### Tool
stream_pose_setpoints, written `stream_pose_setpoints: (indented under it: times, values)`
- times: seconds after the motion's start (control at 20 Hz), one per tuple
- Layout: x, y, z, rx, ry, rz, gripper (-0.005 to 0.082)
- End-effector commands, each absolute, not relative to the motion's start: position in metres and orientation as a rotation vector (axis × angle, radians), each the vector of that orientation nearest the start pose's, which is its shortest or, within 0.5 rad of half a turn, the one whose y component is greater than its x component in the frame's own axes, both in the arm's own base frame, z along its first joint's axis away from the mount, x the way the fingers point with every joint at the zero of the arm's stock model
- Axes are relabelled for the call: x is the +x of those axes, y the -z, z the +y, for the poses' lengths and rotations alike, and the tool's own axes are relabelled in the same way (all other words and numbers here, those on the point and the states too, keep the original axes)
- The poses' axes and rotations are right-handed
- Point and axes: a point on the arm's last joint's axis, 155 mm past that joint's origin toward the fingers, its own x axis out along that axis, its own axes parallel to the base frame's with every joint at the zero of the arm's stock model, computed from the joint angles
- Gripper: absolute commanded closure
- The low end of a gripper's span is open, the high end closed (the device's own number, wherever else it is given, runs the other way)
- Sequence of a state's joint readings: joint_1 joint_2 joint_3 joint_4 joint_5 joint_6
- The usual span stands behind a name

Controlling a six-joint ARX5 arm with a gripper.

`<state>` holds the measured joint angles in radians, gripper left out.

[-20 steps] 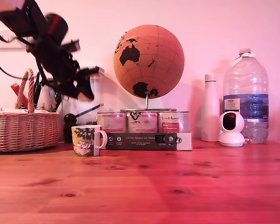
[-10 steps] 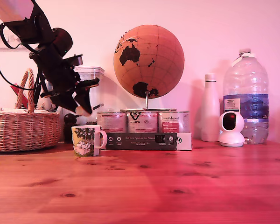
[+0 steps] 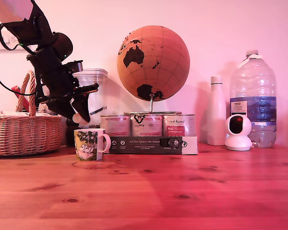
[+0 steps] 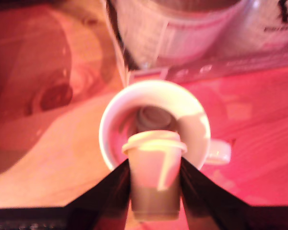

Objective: Pick up the coffee capsules on the table and drop them inside the coffee cup

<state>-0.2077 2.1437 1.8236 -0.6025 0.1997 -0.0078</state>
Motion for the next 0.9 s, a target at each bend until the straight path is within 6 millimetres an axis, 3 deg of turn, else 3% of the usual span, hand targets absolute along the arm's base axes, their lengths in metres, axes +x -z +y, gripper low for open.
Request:
stream_pose_setpoints:
  times: [0.0,0.15,0.2,0.35,0.5,0.6,0.7,0.85]
  values:
    - [0.547,-0.094,-0.151,0.004,0.374,0.950,0.0561]
    - [0.547,-0.094,-0.151,0.009,0.378,0.947,0.0065]
    - [0.547,-0.094,-0.152,0.018,0.386,0.944,0.0013]
    - [0.551,-0.097,-0.153,0.027,0.392,0.919,0.0018]
    - [0.551,-0.098,-0.153,0.027,0.393,0.920,0.0058]
    - [0.550,-0.097,-0.153,0.032,0.395,0.924,0.0148]
    - [0.550,-0.100,-0.153,0.032,0.398,0.919,0.0337]
    - [0.544,-0.107,-0.153,0.030,0.404,0.926,0.0712]
